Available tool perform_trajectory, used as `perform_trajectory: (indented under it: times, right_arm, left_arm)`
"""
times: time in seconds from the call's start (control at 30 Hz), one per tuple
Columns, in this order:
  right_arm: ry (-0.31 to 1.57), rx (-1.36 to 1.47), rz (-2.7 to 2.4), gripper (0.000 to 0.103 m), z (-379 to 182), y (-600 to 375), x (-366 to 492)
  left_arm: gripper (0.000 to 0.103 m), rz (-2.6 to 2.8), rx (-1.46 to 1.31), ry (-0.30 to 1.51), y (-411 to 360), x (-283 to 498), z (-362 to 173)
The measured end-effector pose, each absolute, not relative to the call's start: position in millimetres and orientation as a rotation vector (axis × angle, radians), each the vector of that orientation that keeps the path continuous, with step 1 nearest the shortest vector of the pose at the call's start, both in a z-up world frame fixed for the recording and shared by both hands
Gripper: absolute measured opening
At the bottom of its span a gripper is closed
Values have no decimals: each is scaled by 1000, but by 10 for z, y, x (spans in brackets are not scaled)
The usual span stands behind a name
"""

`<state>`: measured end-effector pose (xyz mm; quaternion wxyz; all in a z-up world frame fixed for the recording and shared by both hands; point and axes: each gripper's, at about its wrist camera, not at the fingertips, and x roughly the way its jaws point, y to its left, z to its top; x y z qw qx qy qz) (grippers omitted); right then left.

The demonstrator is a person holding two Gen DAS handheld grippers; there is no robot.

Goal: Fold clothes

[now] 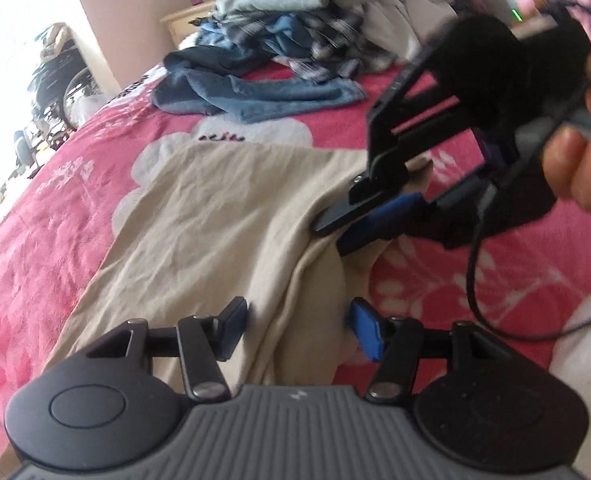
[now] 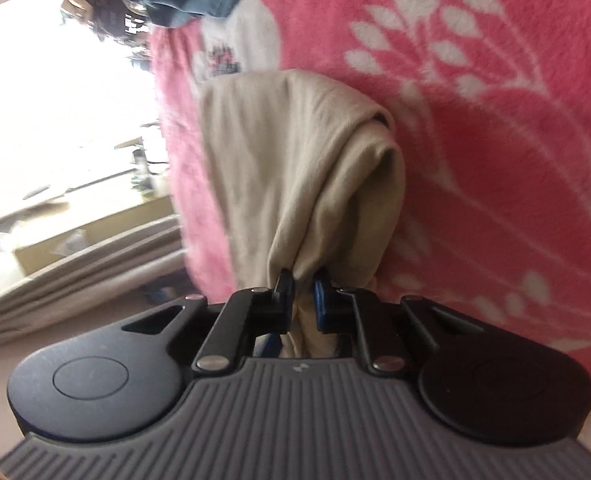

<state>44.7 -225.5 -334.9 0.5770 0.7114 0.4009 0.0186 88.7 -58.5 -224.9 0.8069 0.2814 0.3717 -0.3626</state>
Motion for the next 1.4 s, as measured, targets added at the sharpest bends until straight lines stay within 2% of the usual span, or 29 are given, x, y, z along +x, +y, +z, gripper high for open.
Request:
perform_trajectory:
  times: [0.23,0.43,0.47,0.53,0.63,0.7,0.77,0.8,0.83,0.9,1.0,1.03,1.07,1.1,1.13,1.23,1.3,1.37,1.4]
  right_arm:
    - [894,1721,83,8,-3442,-2298,404]
    - [901,1634,129,8,-3307,-2166,576]
    - [903,1635,135,8,-3314,-2171,597]
    - [907,1605,153,8,-3278,-2184,643]
    - [911,1565,173,9,-3214,-2222,655]
    - [932,1568,167,12,-3205,-2252,656]
    - [982,1583,138,16,-3203,-2307,622]
    - [1011,1593,115,30,-3212,-2328,605]
    - [1040,1603,91,48,-3221,-2349,588]
    - [1072,1645,64,59,-3262,-2362,529]
    - [1058,1658,5,59,-3332,-2418,566]
    - [1038,1655,-17,54,-3345,-2453,589]
    - [1012,1646,-37,45,-3327,-2500,616]
    - [984,1617,-10,22,-3259,-2537,653]
    - [957,1586,17,17,-3189,-2574,690]
    - [911,1300,120,15,-2888,-2576,777]
    - [930,1171,165,15,-2950,-2610,782]
    - [1025,1216,131,16,-3302,-2779,706]
    - [1036,1328,138,13,-3485,-2874,697]
  left_arm:
    - [47,-753,473,847,-507,1089,-2199]
    - [53,-771,586,840,-679,1025,-2365]
    - [50,-760,614,827,-708,1015,-2393]
    - [28,-712,681,788,-754,995,-2438]
    - [19,-675,713,739,-758,956,-2423]
    - [18,-664,739,707,-761,906,-2416]
    - [18,-663,793,663,-784,815,-2438]
    - [18,-660,812,647,-794,780,-2450]
    - [18,-657,824,634,-801,754,-2461]
    - [18,-652,843,616,-815,721,-2484]
    - [18,-650,880,586,-834,667,-2524]
    - [18,-654,896,574,-839,644,-2536]
    - [18,-657,912,562,-843,620,-2549]
    - [18,-659,924,548,-848,598,-2554]
    - [18,-661,932,532,-854,576,-2552]
    - [18,-667,950,527,-881,553,-2605]
    - [21,-682,997,527,-917,530,-2705]
    - [26,-694,1066,502,-955,466,-2813]
    - [28,-698,1084,491,-957,439,-2829]
